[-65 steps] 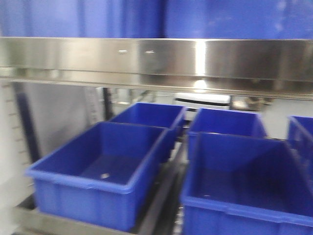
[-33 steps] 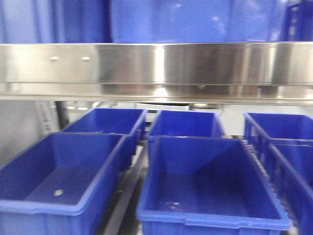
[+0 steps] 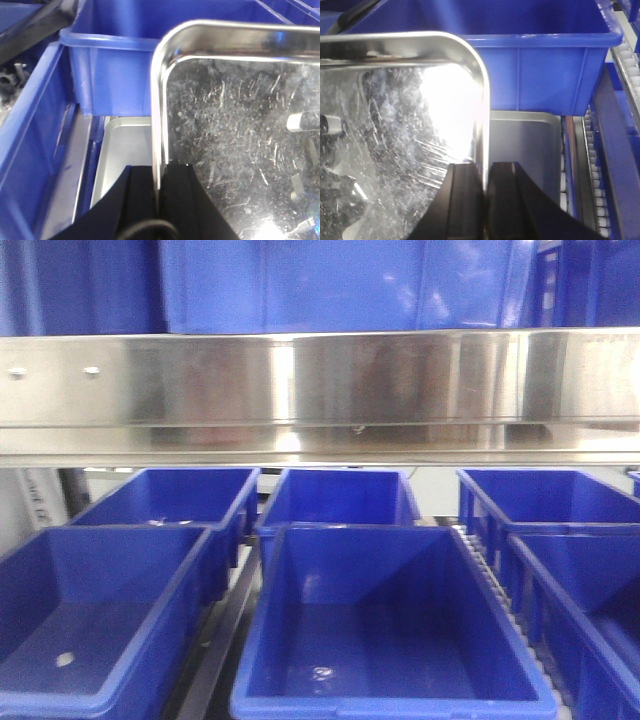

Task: Stack silver trays without gaps
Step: 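Turn and drive up to the second shelf with blue bins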

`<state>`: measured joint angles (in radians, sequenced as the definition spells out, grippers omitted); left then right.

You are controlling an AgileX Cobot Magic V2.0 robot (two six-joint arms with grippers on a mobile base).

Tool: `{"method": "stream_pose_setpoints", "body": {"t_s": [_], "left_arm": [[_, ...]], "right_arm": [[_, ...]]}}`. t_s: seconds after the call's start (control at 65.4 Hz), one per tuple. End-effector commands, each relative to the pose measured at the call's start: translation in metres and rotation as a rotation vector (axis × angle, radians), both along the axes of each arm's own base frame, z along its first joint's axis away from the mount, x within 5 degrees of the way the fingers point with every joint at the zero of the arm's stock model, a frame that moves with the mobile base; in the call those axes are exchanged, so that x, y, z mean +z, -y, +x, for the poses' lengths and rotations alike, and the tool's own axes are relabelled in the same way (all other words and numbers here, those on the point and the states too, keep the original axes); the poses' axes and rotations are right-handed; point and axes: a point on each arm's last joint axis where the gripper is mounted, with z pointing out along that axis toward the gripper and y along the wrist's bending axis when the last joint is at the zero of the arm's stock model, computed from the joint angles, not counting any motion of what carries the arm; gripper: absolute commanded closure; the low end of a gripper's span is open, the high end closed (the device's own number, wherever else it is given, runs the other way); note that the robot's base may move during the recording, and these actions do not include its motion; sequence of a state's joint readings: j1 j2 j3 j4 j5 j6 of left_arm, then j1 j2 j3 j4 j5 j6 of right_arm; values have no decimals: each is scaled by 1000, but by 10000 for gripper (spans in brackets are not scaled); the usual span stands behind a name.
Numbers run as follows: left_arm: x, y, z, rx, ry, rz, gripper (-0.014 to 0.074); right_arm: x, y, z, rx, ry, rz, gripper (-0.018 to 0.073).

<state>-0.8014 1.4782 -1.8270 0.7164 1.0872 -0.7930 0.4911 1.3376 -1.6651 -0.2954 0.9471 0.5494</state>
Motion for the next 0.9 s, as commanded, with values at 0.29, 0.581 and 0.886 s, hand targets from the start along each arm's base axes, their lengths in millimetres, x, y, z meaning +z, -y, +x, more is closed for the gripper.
{"method": "stream_pose_setpoints", "body": {"t_s": [0.29,0.581,0.886], "left_arm": [[6,-7,-1,34,37,31,613],[6,-7,-1,34,37,31,613],[6,-7,-1,34,37,31,613]], "right_arm": [[8,8,-1,-25,57,-28,574],[8,8,-1,-25,57,-28,574],[8,8,-1,-25,57,-28,574]]}}
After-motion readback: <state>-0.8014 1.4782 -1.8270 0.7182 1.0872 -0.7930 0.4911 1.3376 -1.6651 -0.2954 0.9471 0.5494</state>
